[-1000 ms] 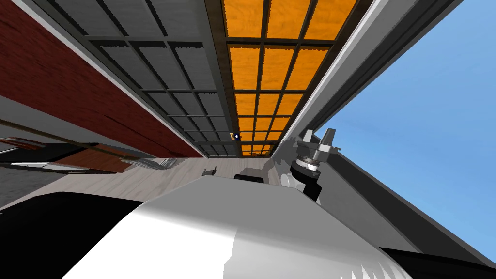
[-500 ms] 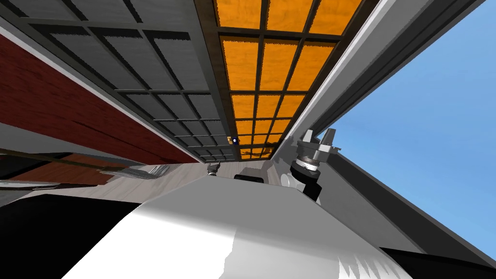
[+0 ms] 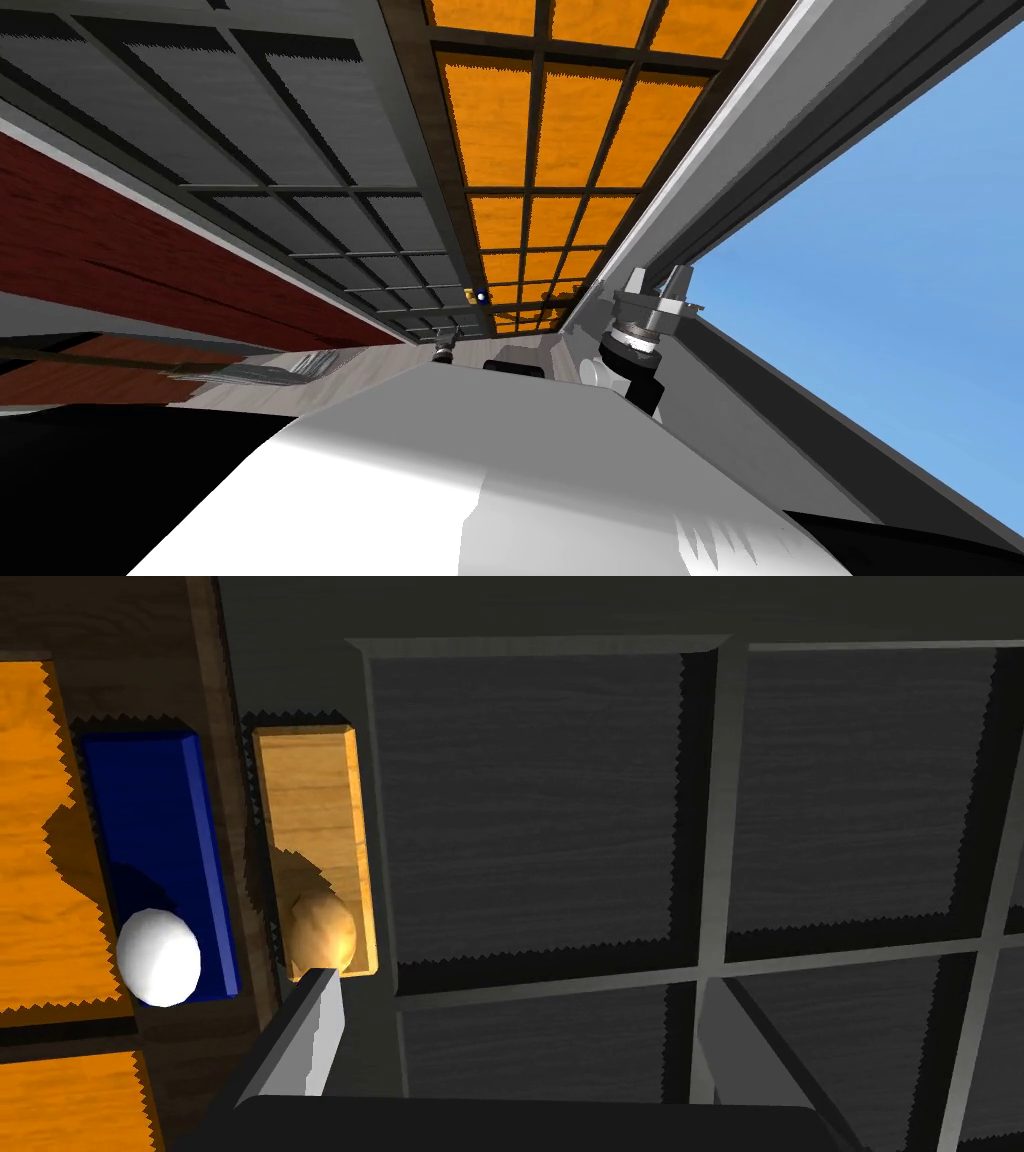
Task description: Pull the door open
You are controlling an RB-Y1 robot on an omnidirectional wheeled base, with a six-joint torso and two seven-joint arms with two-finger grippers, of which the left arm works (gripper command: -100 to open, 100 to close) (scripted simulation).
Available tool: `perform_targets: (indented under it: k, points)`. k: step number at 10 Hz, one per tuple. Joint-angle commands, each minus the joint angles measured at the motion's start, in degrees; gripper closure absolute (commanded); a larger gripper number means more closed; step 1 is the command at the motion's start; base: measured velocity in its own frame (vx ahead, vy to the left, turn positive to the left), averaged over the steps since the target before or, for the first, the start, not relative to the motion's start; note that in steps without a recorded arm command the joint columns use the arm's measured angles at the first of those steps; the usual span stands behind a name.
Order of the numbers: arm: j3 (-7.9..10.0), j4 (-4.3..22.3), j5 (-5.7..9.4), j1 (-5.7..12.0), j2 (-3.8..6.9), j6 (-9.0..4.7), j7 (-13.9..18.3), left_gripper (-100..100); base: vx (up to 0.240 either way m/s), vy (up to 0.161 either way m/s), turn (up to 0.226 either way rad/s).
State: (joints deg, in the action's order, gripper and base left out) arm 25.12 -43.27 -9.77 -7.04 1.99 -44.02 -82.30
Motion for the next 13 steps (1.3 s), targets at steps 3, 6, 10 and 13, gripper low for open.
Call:
perform_targets:
  k: [3,6,10,13]
  points:
    - [-1.31,-1.2,-0.19,3.47,-1.02,-0.11,0.0,-100,0.18,0.039,-0.097]
    - [-2.34,-2.2,-0.39,6.16,-1.91,-0.4,0.0,-100,0.195,0.062,-0.082]
    - [-2.33,-1.9,-0.38,6.26,-2.01,-0.68,-0.1,100,0.053,0.019,-0.025]
    - [-2.33,-1.9,-0.38,6.26,-2.01,-0.68,-0.1,100,-0.009,-0.005,0.008]
